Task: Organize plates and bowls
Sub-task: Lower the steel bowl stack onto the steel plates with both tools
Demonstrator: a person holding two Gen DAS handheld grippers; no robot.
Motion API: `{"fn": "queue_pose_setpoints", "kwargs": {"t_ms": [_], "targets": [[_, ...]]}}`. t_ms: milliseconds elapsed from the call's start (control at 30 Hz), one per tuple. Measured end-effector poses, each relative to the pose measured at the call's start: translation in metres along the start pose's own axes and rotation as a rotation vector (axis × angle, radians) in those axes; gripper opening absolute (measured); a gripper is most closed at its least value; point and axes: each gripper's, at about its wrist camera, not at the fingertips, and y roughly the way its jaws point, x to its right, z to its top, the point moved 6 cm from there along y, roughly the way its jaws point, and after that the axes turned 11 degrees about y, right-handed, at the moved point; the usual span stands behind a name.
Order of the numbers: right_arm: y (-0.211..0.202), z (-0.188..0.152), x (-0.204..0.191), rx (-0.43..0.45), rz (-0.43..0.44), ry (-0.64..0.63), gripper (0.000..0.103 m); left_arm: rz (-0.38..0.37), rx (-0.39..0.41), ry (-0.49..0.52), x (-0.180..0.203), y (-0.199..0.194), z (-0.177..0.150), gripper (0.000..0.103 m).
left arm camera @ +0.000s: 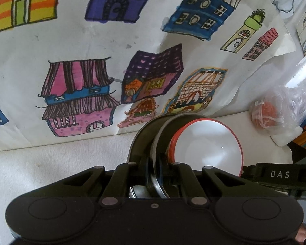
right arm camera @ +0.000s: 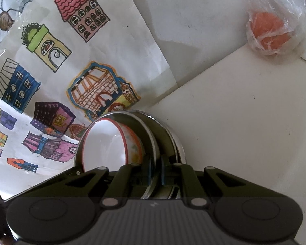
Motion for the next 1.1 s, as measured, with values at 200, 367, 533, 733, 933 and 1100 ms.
{"fn": "queue_pose_setpoints", "kwargs": {"t_ms": [200, 367, 533, 733, 933, 1100], "targets": [[0.0001, -0.0009, -0.0013, 0.021, -0.005, -0.017, 0.011, 0.008, 0.007, 0.003, 0.0013, -0.0008, -0.0004, 0.008], [0.0000, -0.0003, -0.0011, 0.022, -0.005, -0.019, 0.011, 0.005, 0.006, 0.001, 0.0016, -0.0001, -0.0003, 0.008], [0.0000, 0.0000, -0.0011, 0.022, -0.005, -0.014, 0.012, 0.005, 0.005, 0.001, 0.0013, -0.0003, -0.0003, 0.008], [-0.0001, 0.0003, -0.0008, 0.026, -0.005, -0.011, 0.012, 0.002, 0.003, -0.003, 0.0005, 0.0001, -0.0002, 0.008], [-0.0005, 0.0001, -0.0020, 0.039, -0.014, -0.028, 0.013, 0.003, 0.004, -0.002, 0.0005, -0.0003, -0.0001, 0.009], [-0.0001, 0.0010, -0.0021, 0.047, -0.020, -0.036, 0.013, 0.002, 0.005, -0.005, 0.0004, -0.0004, -0.0004, 0.009]]}}
